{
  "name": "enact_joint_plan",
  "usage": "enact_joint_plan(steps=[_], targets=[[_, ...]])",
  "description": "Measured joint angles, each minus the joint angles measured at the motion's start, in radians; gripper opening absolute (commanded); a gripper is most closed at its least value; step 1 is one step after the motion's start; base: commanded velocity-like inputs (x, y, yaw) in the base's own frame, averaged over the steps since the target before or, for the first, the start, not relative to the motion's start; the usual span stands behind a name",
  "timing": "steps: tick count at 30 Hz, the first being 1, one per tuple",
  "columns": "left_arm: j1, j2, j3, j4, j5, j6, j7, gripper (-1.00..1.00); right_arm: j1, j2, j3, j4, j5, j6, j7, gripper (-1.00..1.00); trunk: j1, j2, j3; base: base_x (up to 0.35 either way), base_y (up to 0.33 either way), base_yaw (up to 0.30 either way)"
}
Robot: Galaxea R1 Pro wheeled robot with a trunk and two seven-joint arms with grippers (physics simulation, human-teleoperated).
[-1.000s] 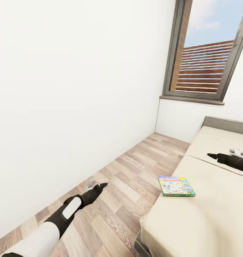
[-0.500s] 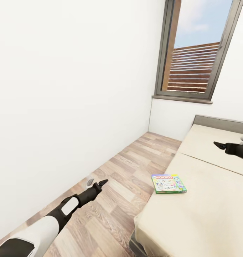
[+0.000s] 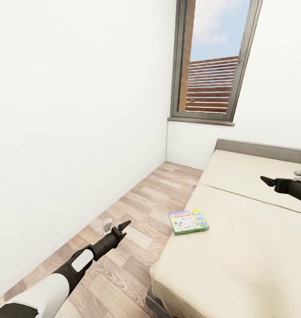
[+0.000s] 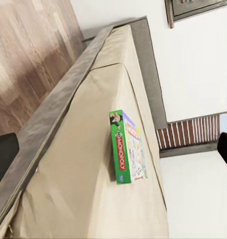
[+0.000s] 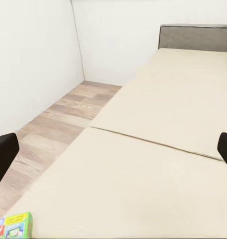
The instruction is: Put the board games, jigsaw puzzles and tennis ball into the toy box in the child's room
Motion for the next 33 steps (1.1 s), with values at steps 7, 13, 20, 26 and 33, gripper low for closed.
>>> enact_joint_plan(steps=[7, 13, 20, 26, 33], targets=[[0.006, 0.006, 0.013, -0.001, 0.017, 0.002, -0.007, 1.00, 0.004, -0.002, -0.001, -0.019, 0.001, 0.000, 0.000, 1.00, 0.023, -0.042, -0.019, 0.000, 0.000, -0.082], [0.006, 0.006, 0.014, -0.001, 0.019, 0.002, -0.007, 1.00, 0.025, -0.003, -0.025, -0.075, 0.002, 0.003, 0.001, 1.00, 0.046, -0.084, -0.038, 0.000, 0.000, -0.011], [0.011, 0.006, 0.014, -0.001, 0.019, -0.001, -0.008, 1.00, 0.064, -0.002, -0.062, -0.106, 0.001, 0.009, 0.002, 1.00, 0.065, -0.119, -0.058, 0.000, 0.000, -0.001], [0.022, 0.006, 0.013, -0.001, 0.016, -0.005, -0.011, 1.00, 0.067, -0.001, -0.064, -0.109, 0.002, 0.015, 0.002, 1.00, 0.065, -0.119, -0.067, 0.000, 0.000, 0.000], [0.029, 0.005, 0.013, 0.000, 0.007, -0.012, -0.025, 1.00, 0.069, -0.001, -0.063, -0.109, 0.003, 0.016, 0.002, 1.00, 0.065, -0.119, -0.077, 0.000, 0.087, 0.000]])
